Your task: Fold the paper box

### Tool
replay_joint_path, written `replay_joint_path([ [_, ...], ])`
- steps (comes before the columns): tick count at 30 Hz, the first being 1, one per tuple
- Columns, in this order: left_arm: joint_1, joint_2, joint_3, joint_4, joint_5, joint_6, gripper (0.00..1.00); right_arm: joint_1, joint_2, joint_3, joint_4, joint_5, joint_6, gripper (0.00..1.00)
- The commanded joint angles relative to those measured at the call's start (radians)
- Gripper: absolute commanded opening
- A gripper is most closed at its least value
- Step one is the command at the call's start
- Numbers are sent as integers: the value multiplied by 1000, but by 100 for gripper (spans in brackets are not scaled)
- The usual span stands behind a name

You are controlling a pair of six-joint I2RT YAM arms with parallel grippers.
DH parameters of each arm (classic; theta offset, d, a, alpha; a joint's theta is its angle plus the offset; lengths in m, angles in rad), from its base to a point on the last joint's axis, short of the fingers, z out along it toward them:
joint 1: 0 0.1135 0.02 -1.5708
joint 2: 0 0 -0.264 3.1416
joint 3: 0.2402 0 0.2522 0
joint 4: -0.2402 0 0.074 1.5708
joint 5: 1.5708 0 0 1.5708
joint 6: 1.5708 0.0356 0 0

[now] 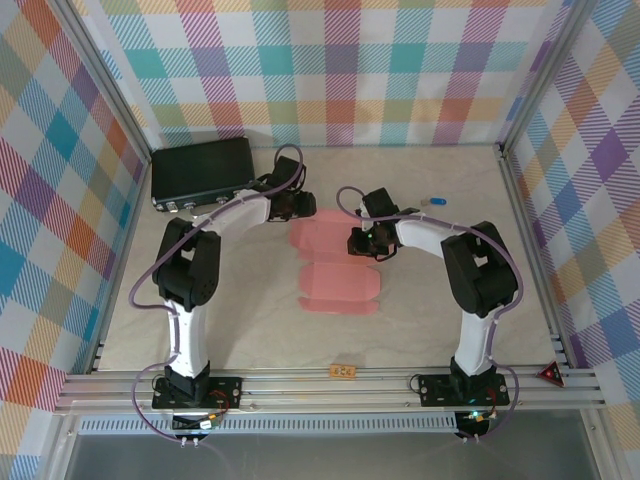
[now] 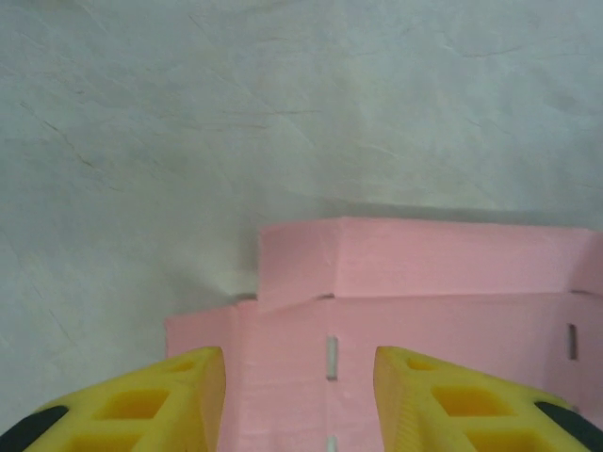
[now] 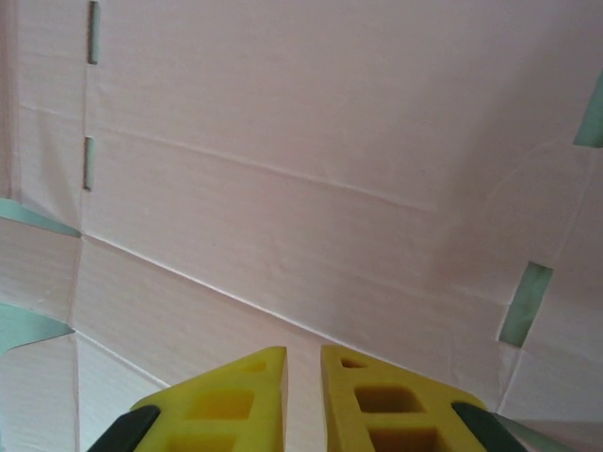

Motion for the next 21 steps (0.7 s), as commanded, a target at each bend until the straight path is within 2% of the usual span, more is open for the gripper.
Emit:
replay_joint_path([
  [1, 21, 49, 86, -46, 41, 40, 46, 10, 29, -17, 12, -4, 14, 18],
  [10, 36, 167, 213, -115, 49, 44, 45, 14, 42, -14, 7, 5, 25, 18],
  [21, 36, 231, 255, -162, 61, 57, 45, 20, 57, -7, 4, 12, 32, 18],
])
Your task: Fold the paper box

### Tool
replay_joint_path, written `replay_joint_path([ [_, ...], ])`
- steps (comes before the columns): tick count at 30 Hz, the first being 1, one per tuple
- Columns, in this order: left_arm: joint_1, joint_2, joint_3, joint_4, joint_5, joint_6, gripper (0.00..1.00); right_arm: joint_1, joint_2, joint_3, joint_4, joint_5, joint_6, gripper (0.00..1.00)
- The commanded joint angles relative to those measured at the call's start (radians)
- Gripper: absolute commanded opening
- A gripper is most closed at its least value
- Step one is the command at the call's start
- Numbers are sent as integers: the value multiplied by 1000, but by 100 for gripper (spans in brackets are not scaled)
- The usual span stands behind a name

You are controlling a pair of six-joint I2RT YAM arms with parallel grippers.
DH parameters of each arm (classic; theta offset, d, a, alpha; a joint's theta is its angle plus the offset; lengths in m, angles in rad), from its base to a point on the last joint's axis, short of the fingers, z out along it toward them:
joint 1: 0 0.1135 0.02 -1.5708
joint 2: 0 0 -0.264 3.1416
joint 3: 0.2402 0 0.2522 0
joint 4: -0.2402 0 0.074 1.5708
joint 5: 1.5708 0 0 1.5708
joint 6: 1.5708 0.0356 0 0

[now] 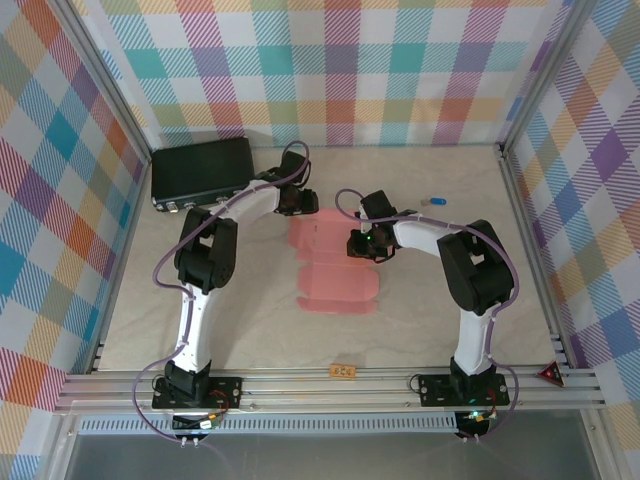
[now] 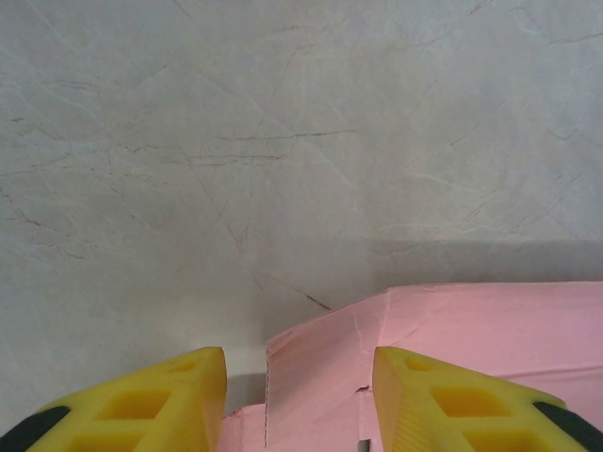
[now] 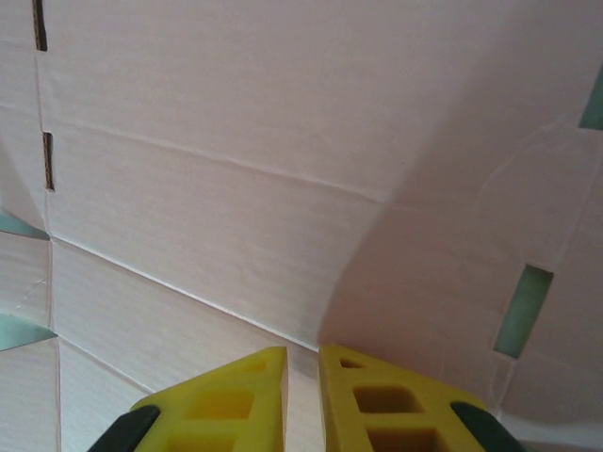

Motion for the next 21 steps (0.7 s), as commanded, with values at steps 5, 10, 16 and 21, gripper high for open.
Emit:
replay_joint_path([
  [5, 14, 28, 34, -45, 66, 30, 43, 12, 38, 3, -14, 9, 21, 18],
  [10, 14, 19, 35, -33, 108, 44, 36, 13, 48, 17, -27, 11, 21, 18],
  [16, 12, -1, 23, -4, 159, 60, 30, 15, 60, 26, -39, 17, 21, 18],
  [21, 3, -17, 5, 17, 163, 65, 30, 15, 70, 34, -50, 20, 21, 18],
])
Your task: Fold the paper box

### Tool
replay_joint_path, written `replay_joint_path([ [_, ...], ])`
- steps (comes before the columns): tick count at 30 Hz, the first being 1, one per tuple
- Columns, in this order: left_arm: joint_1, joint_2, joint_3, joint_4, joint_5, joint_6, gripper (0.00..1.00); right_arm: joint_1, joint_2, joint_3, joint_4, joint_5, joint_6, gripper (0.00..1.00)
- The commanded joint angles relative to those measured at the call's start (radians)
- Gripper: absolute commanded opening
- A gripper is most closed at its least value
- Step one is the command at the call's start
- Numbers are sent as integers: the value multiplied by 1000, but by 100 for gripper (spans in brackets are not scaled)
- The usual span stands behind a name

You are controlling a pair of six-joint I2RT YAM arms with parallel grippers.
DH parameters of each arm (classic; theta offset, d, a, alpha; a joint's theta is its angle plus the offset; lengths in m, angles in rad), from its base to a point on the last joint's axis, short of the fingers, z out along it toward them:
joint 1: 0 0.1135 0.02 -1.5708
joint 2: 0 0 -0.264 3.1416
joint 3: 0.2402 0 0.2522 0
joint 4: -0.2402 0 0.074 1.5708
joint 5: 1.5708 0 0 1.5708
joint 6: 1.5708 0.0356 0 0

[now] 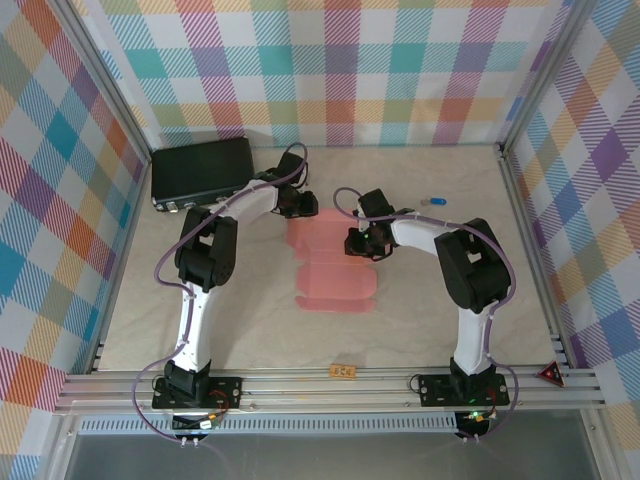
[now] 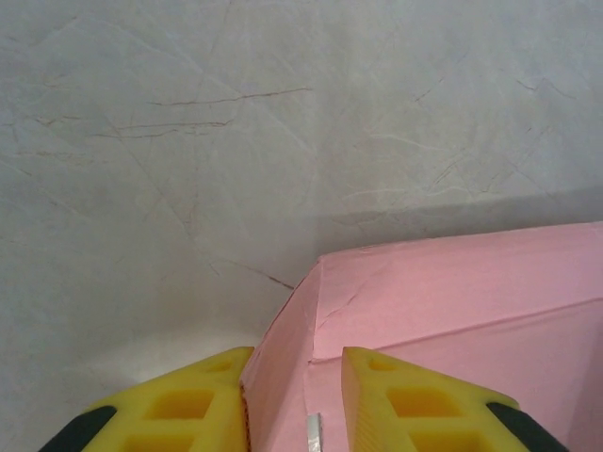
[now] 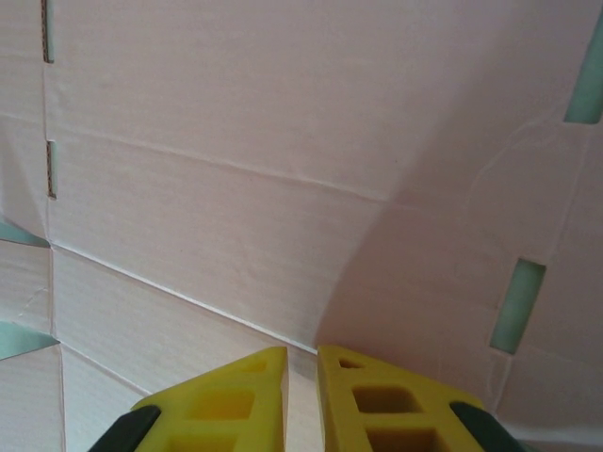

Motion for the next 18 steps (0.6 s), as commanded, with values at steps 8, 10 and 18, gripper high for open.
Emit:
replay_joint_path([
  [8, -28, -38, 0, 27, 31, 48, 30, 11, 70, 17, -66, 24, 6, 17],
  [10, -33, -36, 6, 25, 27, 53, 30, 12, 76, 20, -70, 22, 7, 16],
  [18, -50, -14, 39, -4, -13, 77, 31, 16, 93, 33, -83, 21, 0, 16],
])
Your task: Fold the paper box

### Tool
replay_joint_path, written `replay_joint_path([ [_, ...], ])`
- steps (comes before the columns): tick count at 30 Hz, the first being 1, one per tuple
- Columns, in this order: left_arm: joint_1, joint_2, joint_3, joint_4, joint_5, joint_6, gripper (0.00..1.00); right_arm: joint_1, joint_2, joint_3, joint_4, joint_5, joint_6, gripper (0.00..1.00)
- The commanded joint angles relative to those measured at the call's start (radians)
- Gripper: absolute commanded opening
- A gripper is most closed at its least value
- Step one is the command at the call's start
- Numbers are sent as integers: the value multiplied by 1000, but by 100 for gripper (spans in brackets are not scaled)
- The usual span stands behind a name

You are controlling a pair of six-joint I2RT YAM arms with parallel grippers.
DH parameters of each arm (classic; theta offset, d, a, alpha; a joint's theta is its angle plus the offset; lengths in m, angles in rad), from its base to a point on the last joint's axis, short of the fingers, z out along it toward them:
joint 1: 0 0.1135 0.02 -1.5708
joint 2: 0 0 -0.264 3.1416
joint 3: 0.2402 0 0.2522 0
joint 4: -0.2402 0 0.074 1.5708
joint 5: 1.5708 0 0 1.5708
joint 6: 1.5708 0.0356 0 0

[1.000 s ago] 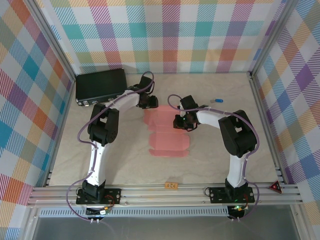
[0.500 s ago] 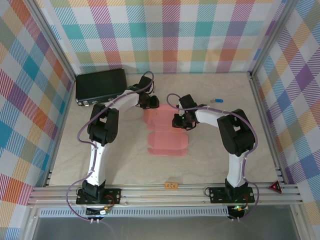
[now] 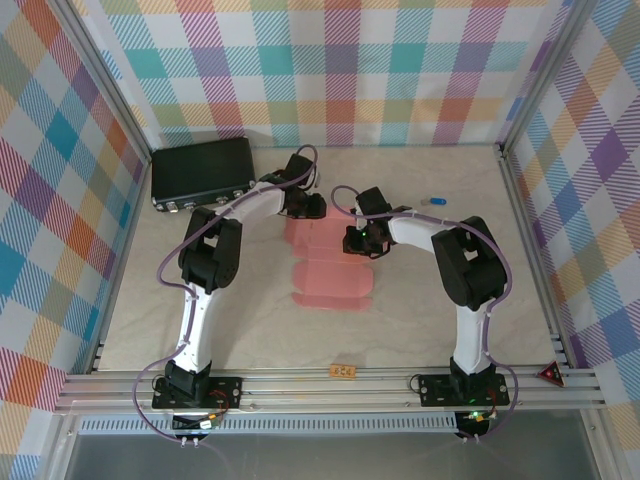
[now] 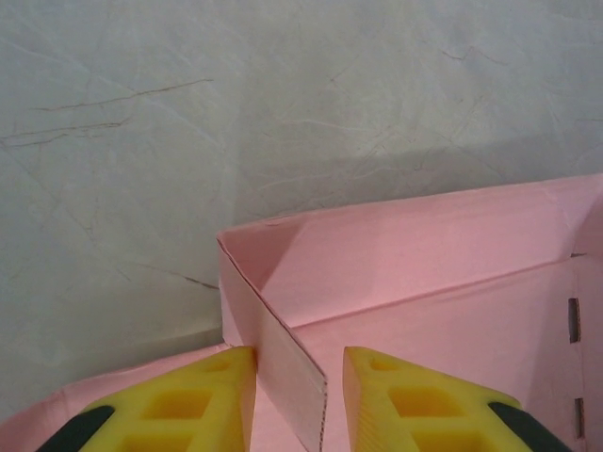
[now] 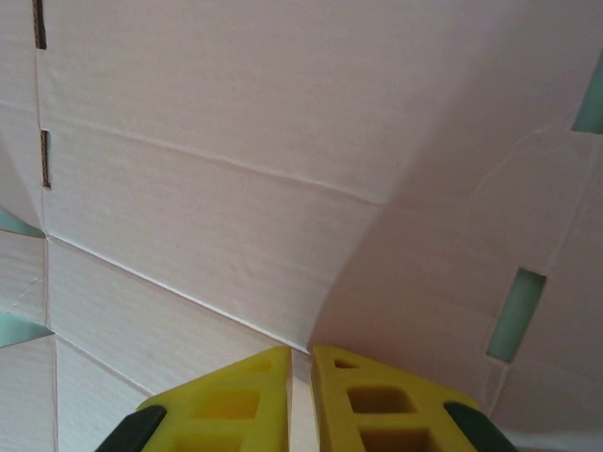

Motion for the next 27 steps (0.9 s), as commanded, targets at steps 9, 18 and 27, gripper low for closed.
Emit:
replay_joint_path([
  [9, -15, -2, 57, -46, -29, 33, 31, 12, 63, 1, -82, 26, -4, 17],
  [18, -15, -179, -95, 15, -121, 22, 47, 11, -34, 23, -118, 61, -24, 20],
  [27, -45, -364, -325, 109, -87, -64, 41, -25, -122, 83, -148, 91, -42, 29],
])
